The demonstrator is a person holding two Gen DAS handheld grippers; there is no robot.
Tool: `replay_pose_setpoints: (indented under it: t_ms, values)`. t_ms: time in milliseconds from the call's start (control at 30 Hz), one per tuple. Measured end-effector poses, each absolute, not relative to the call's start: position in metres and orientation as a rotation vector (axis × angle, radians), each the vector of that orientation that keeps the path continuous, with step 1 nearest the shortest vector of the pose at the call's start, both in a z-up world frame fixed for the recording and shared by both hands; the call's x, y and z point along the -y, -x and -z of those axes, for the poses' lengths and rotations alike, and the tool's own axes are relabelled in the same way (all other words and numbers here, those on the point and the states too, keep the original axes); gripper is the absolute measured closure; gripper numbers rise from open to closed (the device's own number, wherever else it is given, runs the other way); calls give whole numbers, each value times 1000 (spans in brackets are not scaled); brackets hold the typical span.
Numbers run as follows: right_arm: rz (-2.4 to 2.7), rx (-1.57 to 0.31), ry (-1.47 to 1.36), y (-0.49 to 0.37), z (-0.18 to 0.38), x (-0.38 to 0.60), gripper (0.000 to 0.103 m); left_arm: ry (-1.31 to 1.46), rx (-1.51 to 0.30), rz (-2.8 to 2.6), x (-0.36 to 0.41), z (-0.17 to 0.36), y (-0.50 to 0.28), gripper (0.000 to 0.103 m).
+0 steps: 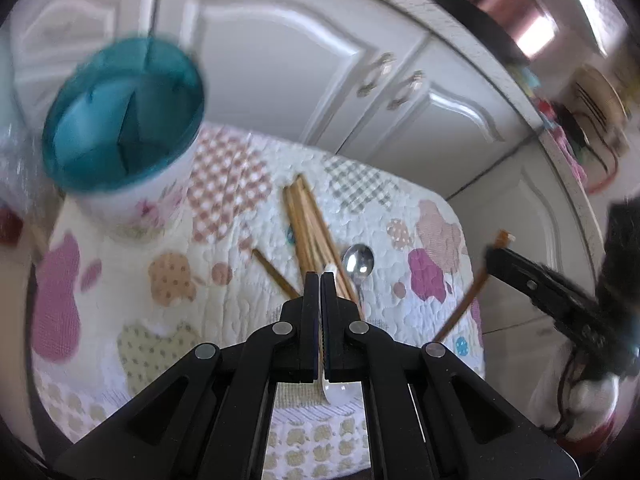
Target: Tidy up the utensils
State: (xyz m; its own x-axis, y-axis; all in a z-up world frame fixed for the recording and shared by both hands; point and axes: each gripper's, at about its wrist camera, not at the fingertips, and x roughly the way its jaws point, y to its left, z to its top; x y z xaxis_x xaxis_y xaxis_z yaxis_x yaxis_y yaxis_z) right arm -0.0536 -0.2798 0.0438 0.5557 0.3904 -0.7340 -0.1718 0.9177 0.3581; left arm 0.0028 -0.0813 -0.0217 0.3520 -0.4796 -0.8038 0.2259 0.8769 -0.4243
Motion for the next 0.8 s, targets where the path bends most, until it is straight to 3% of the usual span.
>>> replay_pose_setpoints:
  t_ms: [33,100,267,500,567,800]
  values:
    - [-329,-922,-261,56,-45,281,93,283,-1146,449,79,28,-4,102]
    - [-321,-918,-266,59,-46,281,93,304,-1188,403,80,47,-11,85]
    - [-327,-923,-249,59,-48,279,93,361,-1241,304,84,78,-32,77]
    - [-344,-928,-271,54,-44,286,93,260,-1300,211,114,108,-54,78]
    - [-348,-926,-277,54,-44,287,93,209,-1275,203,119,107,-56,89]
    - [-365,-911,-269,65,-53,284,93,265,-1249,338,103,83,-39,94]
